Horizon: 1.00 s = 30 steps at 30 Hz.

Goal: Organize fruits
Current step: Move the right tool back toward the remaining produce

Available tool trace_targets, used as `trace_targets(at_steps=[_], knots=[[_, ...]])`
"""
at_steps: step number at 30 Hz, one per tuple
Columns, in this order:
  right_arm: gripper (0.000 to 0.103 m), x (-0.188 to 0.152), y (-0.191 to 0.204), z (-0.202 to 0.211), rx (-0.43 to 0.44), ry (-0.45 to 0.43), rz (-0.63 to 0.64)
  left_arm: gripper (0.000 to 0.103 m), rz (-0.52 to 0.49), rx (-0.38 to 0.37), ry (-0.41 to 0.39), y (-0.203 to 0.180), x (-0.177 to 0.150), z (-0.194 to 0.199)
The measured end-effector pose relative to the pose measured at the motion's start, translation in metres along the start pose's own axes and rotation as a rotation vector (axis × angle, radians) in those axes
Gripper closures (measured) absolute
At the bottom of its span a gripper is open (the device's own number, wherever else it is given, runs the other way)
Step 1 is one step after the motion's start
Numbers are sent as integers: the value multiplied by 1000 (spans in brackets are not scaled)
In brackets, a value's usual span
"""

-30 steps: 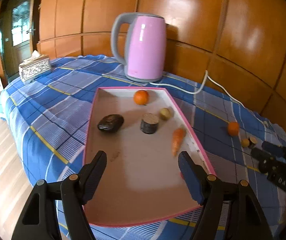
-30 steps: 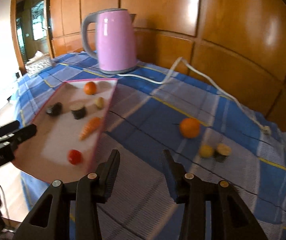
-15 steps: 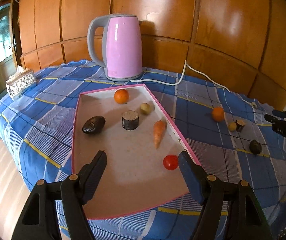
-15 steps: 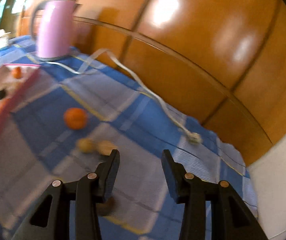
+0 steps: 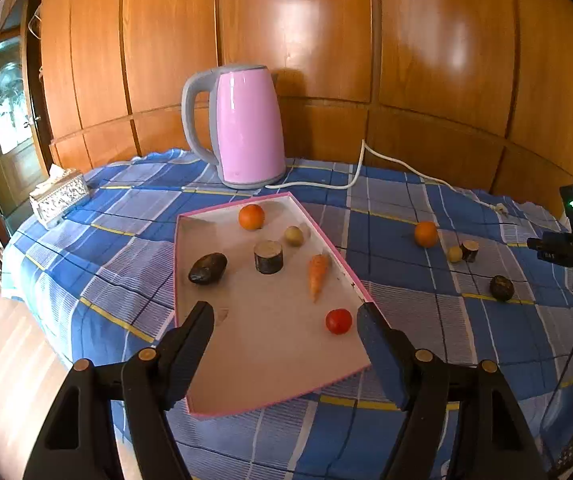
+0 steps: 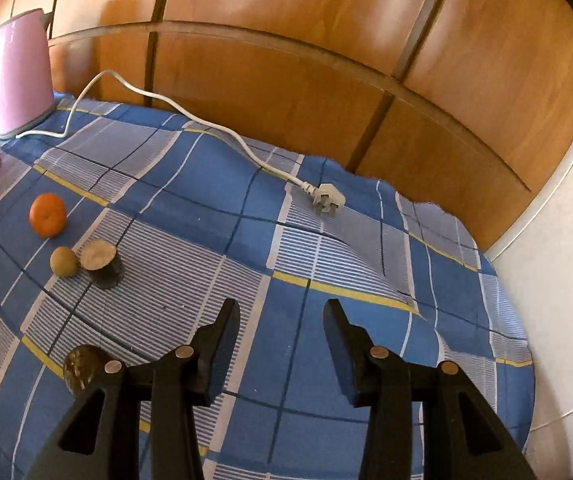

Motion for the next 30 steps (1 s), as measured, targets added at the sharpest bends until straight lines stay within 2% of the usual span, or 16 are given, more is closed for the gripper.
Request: trace_targets(at_steps=[8, 13, 21, 26, 30], knots=[[59, 3, 0, 10, 18, -24, -19, 28, -50, -27, -4, -22, -9, 6], [59, 6, -2, 18, 73, -33, -47, 28, -91, -60, 4, -43, -9, 2], [59, 6, -4, 8, 193, 89, -120, 28, -131, -110, 55, -68, -2, -16], [59, 4, -23, 1, 260, 152, -250, 28, -174, -146, 76, -90, 12, -29], [59, 4, -35, -1, 295, 170, -322, 28, -183, -183, 114, -108, 24, -47]])
Point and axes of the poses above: each gripper's, at about its wrist camera, not at the fingertips, and z roughly against the way its jaws point, y to its left, x to its top, the point moved 3 cm from there along -z, roughly the way its jaws point, and after that the axes turned 11 degrees about y, right-handed, at the moved point
